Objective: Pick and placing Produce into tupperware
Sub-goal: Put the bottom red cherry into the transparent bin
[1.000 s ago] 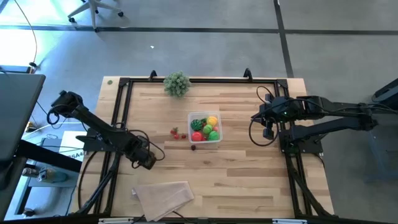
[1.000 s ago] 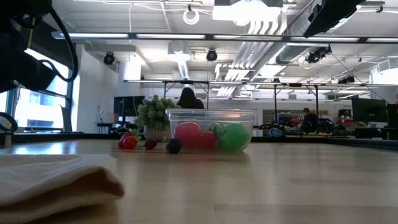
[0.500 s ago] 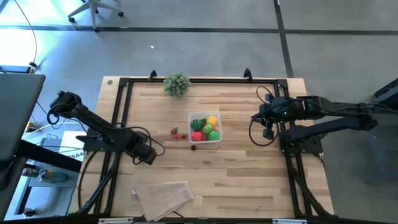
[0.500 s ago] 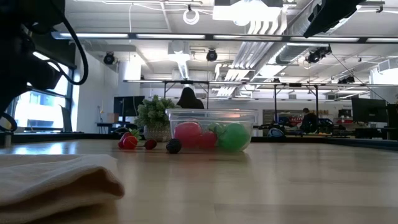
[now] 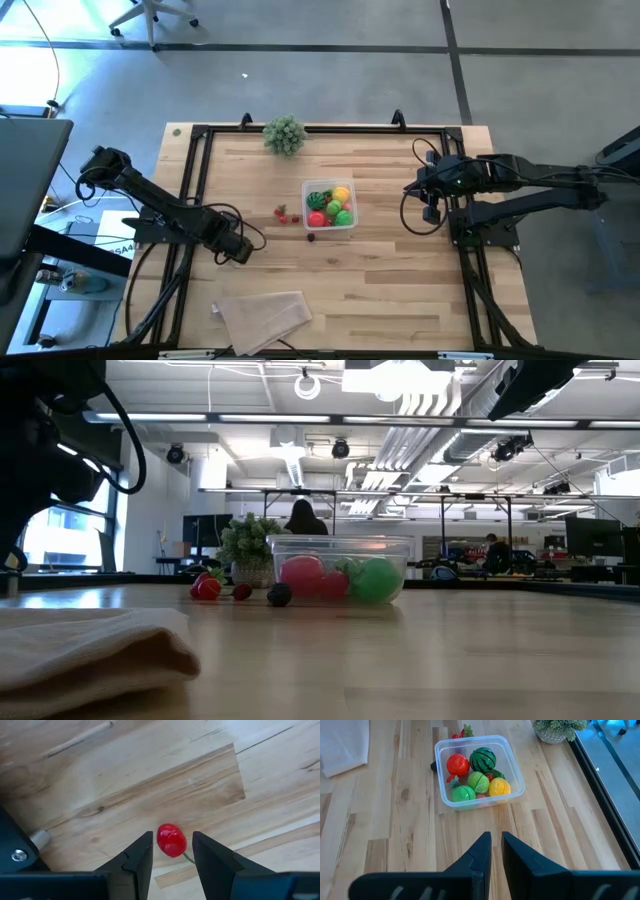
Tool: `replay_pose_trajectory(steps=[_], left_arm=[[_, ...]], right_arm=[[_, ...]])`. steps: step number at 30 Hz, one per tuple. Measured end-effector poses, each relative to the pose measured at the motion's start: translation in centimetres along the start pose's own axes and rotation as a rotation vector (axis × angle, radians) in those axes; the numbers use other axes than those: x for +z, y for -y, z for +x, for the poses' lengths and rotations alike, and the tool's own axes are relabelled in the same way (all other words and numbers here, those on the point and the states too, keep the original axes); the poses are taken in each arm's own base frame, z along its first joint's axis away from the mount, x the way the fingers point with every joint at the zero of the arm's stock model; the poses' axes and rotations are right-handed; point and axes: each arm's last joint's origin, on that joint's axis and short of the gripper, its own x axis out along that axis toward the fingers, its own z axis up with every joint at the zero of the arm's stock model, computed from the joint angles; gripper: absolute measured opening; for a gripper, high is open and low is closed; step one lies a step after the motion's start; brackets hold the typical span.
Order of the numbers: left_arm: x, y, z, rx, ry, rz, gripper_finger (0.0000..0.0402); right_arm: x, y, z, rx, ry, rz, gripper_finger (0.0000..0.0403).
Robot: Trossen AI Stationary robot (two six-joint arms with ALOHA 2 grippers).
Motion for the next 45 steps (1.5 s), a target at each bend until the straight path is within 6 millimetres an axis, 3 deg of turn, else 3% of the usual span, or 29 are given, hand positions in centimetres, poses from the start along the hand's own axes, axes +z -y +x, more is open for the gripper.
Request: replay_pose_trajectory(steps=[7, 35, 45], left_arm=[[0.1, -0.6, 0.0, 0.066, 0.020, -0.041, 0.0129], [0.0, 0.0, 0.0, -0.001, 0.017, -0.109, 0.0129], [-1.3, -0.1, 0.0, -0.014, 0.064, -0.148, 0.0129]], right_arm=[[0.0, 0.0, 0.0, 0.000, 0.000, 0.000, 0.0034], [0.0, 0.0, 0.0, 0.000, 0.000, 0.000, 0.0034], [0.0, 0.0, 0.0, 0.000, 0.000, 0.000, 0.0034]])
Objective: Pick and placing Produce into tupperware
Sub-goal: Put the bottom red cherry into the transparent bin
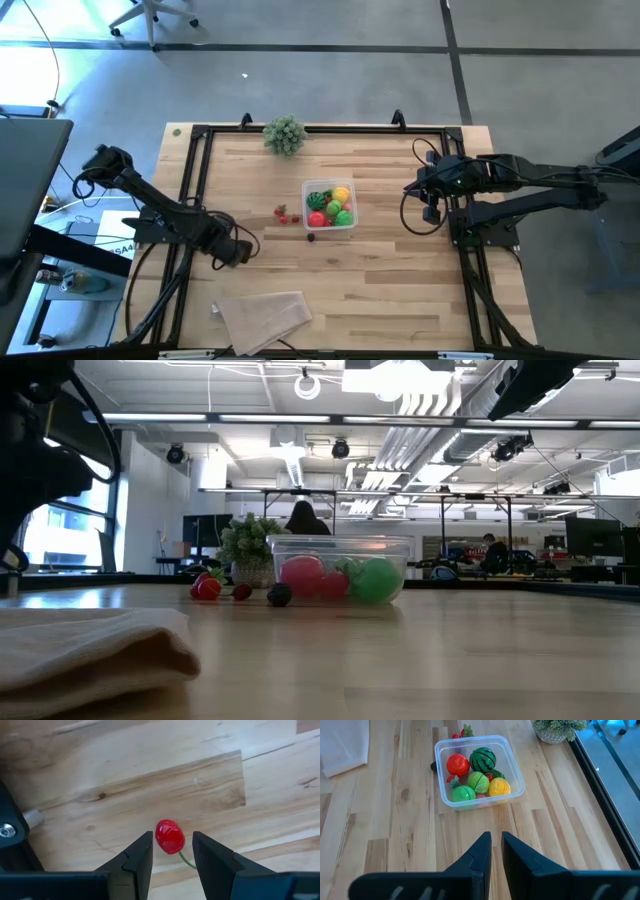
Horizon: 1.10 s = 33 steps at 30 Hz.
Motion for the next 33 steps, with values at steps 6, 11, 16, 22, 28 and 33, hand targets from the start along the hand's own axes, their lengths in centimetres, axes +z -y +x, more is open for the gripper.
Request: replay_pose_trajectory(steps=[6, 11, 16, 22, 28, 33], left_arm=[[-0.3, -0.1, 0.0, -0.005, 0.023, -0.038, 0.0129], [-0.3, -0.2, 0.0, 0.000, 0.025, -0.050, 0.0156], [-0.4, -0.1, 0.3, 0.026, 0.007, -0.027, 0.0200], [-0.6, 0.3, 1.0, 0.054, -0.001, -0.007, 0.0213], [-0.6, 0.4, 1.1, 0.044, 0.011, -0.007, 0.0214], [-0.6, 0.5, 1.4, 0.052, 0.014, 0.002, 0.0214]], right_arm=[[0.0, 0.0, 0.0, 0.000, 0.000, 0.000, 0.0034], [0.0, 0.0, 0.0, 0.000, 0.000, 0.000, 0.0034], [0.0, 0.0, 0.0, 0.000, 0.000, 0.000, 0.0034], [0.0, 0.0, 0.0, 0.000, 0.000, 0.000, 0.0034], [0.0, 0.0, 0.0, 0.000, 0.000, 0.000, 0.0034], [0.0, 0.0, 0.0, 0.000, 0.001, 0.000, 0.0034]])
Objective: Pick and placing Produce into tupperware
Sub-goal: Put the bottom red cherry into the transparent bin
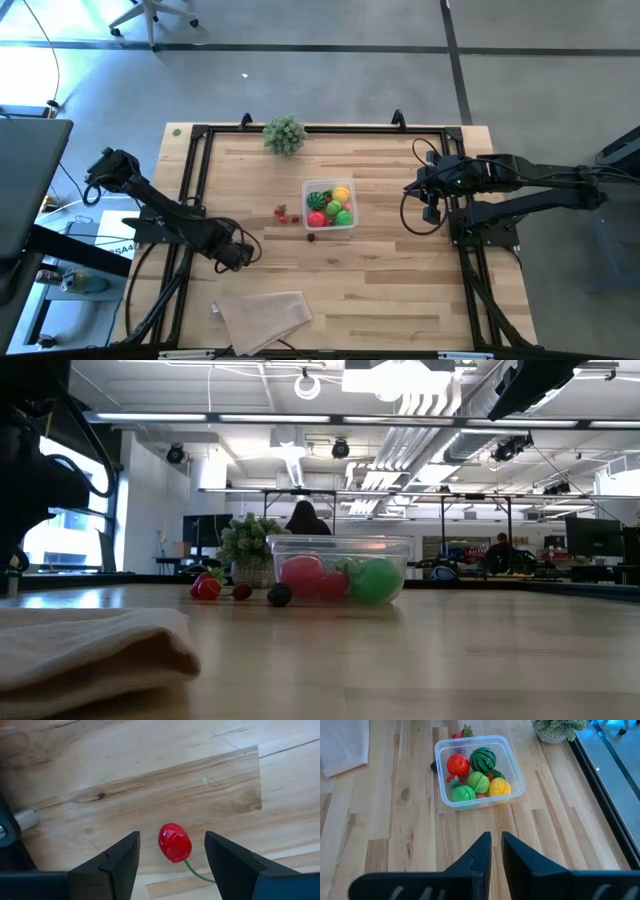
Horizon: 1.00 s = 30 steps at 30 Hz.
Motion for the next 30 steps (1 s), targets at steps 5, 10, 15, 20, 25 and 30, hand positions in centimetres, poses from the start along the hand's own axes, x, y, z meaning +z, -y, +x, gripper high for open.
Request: replay_pose_trajectory(steps=[5, 10, 15, 20, 25, 30], left_arm=[[-0.09, 0.21, 0.39, 0.010, 0.001, 0.015, 0.0214], [-0.11, 0.19, 0.42, 0.017, -0.007, 0.022, 0.0214], [-0.12, 0.20, 0.41, 0.016, -0.008, 0.026, 0.0199], [-0.13, 0.24, 0.42, 0.011, -0.008, 0.010, 0.0168], [-0.14, 0.25, 0.41, 0.011, -0.009, -0.009, 0.0151], [-0.14, 0.24, 0.42, 0.012, -0.011, -0.010, 0.0149]], right_arm=[[0.00, 0.00, 0.01, 0.000, 0.000, 0.000, 0.0034], [0.00, 0.00, 0.01, 0.000, 0.000, 0.000, 0.0034], [0.00, 0.00, 0.00, 0.000, 0.000, 0.000, 0.0034], [0.00, 0.00, 0.01, 0.000, 0.000, 0.000, 0.0034], [0.00, 0.00, 0.01, 0.000, 0.000, 0.000, 0.0034], [0.00, 0.00, 0.00, 0.000, 0.000, 0.000, 0.0034]])
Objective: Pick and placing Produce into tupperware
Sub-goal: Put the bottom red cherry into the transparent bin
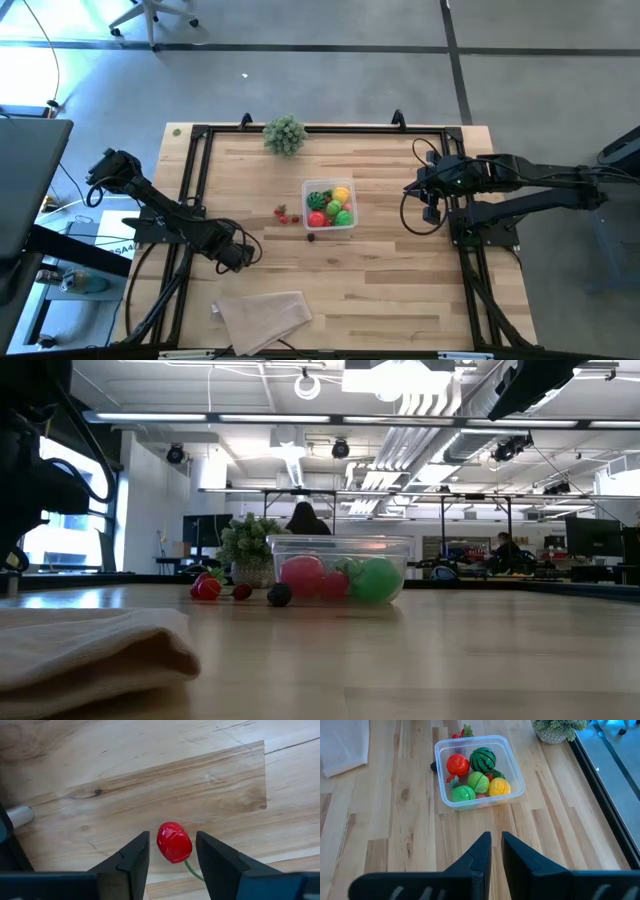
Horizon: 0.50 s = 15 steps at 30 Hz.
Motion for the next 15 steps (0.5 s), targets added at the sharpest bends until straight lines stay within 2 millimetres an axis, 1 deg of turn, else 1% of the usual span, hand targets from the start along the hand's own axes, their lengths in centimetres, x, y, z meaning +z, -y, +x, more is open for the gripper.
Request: replay_pose_trajectory(steps=[15], left_arm=[[0.01, -0.05, -0.01, 0.005, -0.001, 0.000, 0.0149]], right_arm=[[0.00, 0.00, 0.00, 0.000, 0.000, 0.000, 0.0034]])
